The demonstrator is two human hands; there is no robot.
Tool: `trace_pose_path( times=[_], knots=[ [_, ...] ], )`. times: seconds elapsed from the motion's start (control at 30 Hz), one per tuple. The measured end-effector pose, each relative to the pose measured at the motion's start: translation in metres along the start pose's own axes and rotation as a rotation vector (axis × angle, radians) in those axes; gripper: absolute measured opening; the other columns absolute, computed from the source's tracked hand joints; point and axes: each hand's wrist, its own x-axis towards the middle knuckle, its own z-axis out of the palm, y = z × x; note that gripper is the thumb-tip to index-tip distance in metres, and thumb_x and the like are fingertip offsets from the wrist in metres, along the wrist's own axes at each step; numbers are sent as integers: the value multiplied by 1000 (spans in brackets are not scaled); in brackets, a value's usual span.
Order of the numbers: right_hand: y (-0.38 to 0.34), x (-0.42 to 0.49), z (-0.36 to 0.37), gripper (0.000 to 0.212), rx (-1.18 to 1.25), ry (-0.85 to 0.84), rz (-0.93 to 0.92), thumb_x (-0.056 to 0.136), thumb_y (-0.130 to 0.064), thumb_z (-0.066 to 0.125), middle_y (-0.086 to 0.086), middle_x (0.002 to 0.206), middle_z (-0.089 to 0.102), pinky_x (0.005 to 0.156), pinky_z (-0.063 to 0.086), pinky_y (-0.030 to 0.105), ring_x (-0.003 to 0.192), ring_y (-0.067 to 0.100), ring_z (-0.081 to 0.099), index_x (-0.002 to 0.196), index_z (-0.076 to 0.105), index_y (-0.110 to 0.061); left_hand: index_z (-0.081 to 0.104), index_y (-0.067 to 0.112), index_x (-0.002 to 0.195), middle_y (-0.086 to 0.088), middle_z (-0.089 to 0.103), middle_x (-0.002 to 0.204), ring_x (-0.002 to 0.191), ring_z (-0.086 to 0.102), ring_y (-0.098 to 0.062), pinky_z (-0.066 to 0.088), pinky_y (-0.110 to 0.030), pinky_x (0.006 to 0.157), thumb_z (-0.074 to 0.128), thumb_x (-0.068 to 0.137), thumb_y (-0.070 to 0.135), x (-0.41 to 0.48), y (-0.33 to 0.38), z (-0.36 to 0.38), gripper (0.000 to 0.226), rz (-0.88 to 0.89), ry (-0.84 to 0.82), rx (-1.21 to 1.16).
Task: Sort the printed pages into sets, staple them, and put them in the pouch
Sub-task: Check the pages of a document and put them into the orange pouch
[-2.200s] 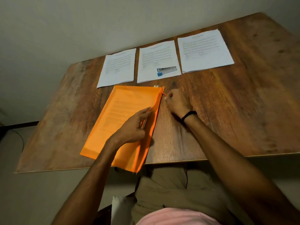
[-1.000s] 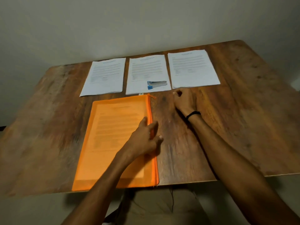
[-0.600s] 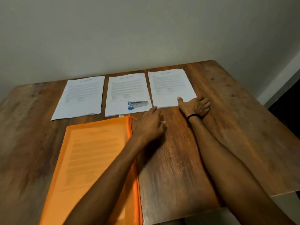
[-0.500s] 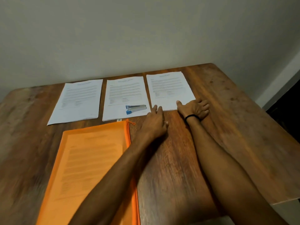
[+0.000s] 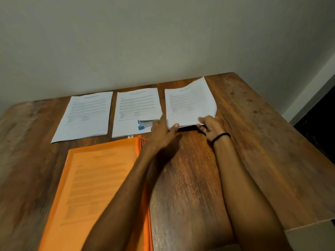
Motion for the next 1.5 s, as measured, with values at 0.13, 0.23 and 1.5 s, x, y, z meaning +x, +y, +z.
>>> trace_pose_path(
  times=[0.13, 0.23, 1.5],
  knots=[
    [1, -33, -39, 28, 274, -133, 208, 90, 17, 51, 11, 108, 63, 43, 48, 16, 82, 20, 60, 105, 60, -5, 42, 24, 147, -12, 44, 153, 136, 47, -36, 42, -57, 109, 43, 79, 87, -15, 11, -5, 93, -321, 25, -350],
    [0, -64, -70, 25, 270, -270, 327, 92, 11, 55, 11, 100, 66, 43, 48, 15, 74, 22, 66, 111, 59, -5, 65, 21, 115, -12, 72, 113, 104, 69, -29, 57, -48, 94, 57, 92, 62, -26, 25, -10, 47, -415, -77, -823],
    [58, -153, -40, 15, -760, -604, 41, 104, -20, 52, -3, 80, 75, 40, 40, 21, 47, 4, 60, 106, 67, -19, 50, 20, 122, -10, 69, 110, 91, 68, -27, 58, -42, 73, 57, 88, 0, -148, -58, -74, 40, -290, 178, -182]
  ],
)
